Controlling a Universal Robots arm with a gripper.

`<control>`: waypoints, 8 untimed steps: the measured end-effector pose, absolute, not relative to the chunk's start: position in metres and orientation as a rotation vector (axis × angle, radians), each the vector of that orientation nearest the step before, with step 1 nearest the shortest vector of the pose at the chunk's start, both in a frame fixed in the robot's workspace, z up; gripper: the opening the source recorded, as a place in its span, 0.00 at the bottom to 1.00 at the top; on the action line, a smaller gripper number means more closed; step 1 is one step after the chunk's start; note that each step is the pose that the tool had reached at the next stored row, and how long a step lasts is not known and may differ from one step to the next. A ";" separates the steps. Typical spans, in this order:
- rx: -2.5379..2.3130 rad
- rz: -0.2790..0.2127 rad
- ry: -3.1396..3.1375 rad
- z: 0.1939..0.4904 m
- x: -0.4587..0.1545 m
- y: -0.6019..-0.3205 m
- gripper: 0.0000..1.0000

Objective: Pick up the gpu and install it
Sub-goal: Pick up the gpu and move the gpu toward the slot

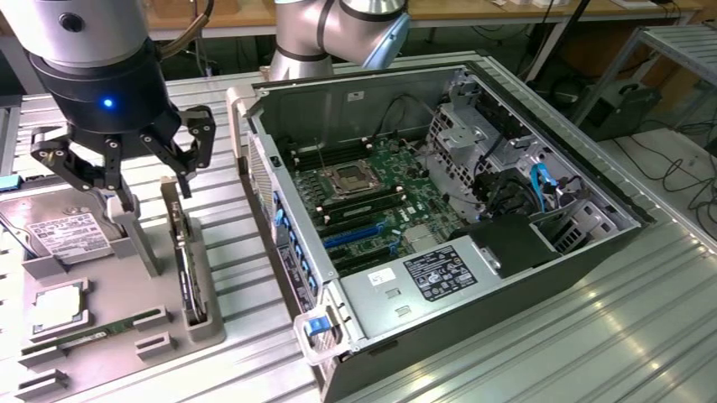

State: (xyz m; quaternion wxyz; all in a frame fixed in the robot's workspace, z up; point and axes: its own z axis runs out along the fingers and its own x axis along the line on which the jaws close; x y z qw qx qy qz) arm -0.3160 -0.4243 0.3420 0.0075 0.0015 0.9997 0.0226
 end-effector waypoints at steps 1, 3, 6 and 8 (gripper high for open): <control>0.004 0.071 3.126 0.342 -0.316 -0.424 0.60; 0.003 0.071 3.126 0.341 -0.316 -0.424 0.60; 0.001 0.071 3.126 0.340 -0.316 -0.425 0.60; -0.001 0.071 3.127 0.339 -0.316 -0.425 0.60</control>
